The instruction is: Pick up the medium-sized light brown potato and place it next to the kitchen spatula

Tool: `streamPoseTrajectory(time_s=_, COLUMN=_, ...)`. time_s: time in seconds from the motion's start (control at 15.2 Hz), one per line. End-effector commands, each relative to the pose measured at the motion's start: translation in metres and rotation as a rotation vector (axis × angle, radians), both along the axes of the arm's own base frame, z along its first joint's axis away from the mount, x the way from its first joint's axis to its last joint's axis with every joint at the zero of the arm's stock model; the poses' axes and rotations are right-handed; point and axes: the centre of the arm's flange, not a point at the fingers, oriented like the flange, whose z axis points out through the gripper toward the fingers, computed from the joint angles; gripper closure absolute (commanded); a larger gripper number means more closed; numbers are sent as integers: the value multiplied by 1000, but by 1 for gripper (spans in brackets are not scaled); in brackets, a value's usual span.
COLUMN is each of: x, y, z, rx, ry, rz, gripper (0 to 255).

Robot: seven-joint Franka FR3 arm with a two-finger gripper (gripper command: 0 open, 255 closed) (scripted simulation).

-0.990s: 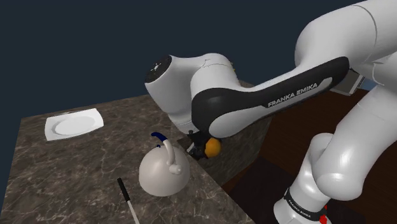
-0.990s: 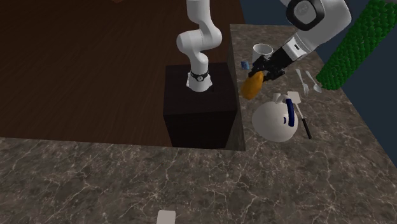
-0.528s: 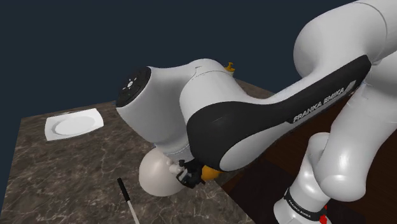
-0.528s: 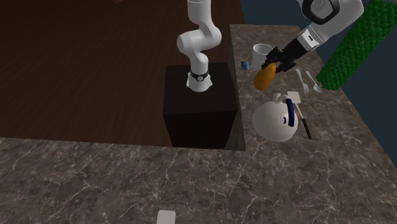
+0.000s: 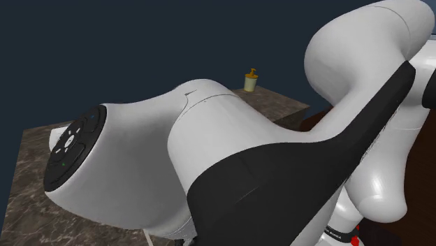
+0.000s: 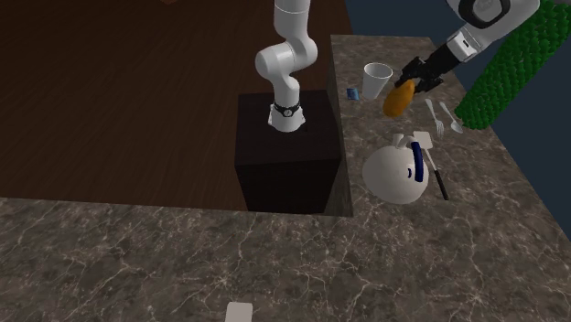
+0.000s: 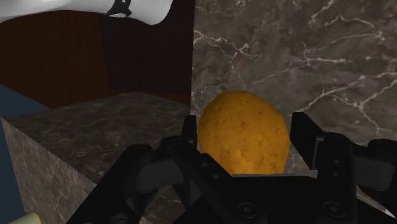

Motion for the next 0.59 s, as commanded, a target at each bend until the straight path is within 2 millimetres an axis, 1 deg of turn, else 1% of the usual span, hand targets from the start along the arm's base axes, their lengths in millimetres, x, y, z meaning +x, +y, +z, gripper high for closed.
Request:
streamPoseTrajectory(time_s=0.0, x=-10, y=9, z=-4, rx=-1, ry=0, rz=-2, gripper=255)
streamPoseTrajectory(time_s=0.53, x=-10, y=9, z=-46, rx=-1, ry=0, rz=-2, gripper=255)
